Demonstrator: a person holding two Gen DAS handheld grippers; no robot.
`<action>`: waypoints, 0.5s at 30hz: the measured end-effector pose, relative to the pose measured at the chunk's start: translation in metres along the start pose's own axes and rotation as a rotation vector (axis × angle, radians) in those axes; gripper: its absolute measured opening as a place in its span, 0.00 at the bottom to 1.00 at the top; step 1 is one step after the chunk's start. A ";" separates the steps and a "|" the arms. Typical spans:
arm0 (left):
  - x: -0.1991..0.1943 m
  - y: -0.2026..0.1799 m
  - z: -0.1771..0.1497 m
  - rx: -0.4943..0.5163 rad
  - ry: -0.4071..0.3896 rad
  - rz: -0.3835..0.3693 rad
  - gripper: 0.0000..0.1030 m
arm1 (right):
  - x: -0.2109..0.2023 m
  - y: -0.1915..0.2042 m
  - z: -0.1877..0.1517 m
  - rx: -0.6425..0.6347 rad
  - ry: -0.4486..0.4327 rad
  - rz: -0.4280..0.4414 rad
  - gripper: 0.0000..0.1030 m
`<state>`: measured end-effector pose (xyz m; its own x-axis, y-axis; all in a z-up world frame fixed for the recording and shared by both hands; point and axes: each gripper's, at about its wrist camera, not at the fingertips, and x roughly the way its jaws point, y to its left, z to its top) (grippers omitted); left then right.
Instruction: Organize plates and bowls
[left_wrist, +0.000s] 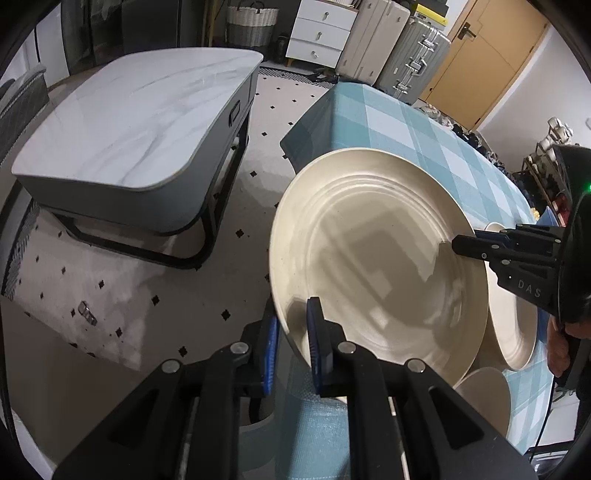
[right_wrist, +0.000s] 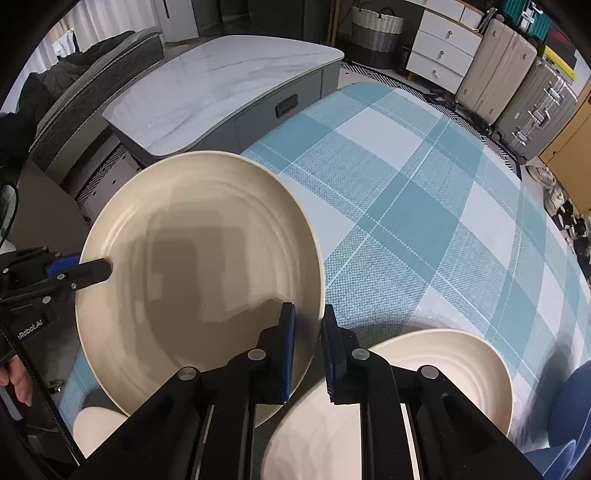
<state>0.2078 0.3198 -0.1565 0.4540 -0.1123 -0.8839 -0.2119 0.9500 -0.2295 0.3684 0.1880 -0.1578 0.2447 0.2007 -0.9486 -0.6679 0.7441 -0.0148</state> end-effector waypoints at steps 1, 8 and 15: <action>-0.002 -0.001 0.001 0.004 -0.004 0.001 0.12 | -0.002 -0.002 0.001 0.014 0.000 0.008 0.12; -0.018 -0.004 0.005 0.010 -0.014 0.000 0.12 | -0.022 -0.005 0.003 0.054 -0.013 0.041 0.11; -0.033 -0.013 0.003 0.020 -0.014 0.003 0.12 | -0.046 -0.007 -0.001 0.060 -0.034 0.046 0.10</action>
<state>0.1983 0.3122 -0.1230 0.4652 -0.1054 -0.8789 -0.1960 0.9560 -0.2184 0.3613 0.1727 -0.1144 0.2392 0.2559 -0.9366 -0.6361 0.7701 0.0480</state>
